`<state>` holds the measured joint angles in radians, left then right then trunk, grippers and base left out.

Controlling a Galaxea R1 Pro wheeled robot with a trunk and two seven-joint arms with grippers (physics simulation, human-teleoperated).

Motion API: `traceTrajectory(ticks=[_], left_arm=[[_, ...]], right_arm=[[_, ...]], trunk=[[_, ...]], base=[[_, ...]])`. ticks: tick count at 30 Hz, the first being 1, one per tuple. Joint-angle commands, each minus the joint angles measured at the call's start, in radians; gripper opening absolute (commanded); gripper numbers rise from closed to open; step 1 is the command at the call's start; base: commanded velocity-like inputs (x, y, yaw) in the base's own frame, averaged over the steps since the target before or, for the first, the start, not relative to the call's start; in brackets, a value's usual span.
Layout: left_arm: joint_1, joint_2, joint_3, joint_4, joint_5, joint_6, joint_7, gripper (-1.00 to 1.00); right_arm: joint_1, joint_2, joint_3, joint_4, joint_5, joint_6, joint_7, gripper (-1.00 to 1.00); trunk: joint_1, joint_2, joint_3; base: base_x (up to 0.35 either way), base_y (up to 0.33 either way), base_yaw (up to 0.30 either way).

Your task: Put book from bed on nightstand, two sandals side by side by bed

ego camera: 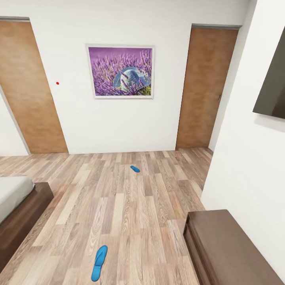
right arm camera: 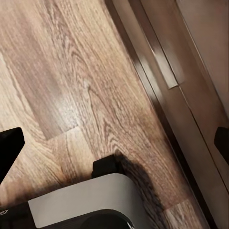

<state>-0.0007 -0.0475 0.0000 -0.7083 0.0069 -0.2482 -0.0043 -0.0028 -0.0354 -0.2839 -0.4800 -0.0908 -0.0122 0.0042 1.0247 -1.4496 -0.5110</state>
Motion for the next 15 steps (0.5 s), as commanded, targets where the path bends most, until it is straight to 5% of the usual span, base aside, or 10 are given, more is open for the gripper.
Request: traceTrajectory(ticks=[1, 15], left_arm=[[0.0, 0.0, 0.001, 0.0, 0.001, -0.002, 0.0, 1.0], [-0.001, 0.001, 0.002, 0.0, 0.001, -0.002, 0.0, 1.0]], right_arm=[[0.0, 0.0, 0.0, 0.0, -0.009, -0.001, 0.0, 1.0], [0.0, 0.0, -0.001, 0.0, -0.01, -0.002, 0.0, 1.0]], trunk=[[0.0, 0.0, -0.001], [0.0, 0.0, -0.001]], base=[[0.269, 0.0, 0.0], [0.319, 0.0, 0.0]])
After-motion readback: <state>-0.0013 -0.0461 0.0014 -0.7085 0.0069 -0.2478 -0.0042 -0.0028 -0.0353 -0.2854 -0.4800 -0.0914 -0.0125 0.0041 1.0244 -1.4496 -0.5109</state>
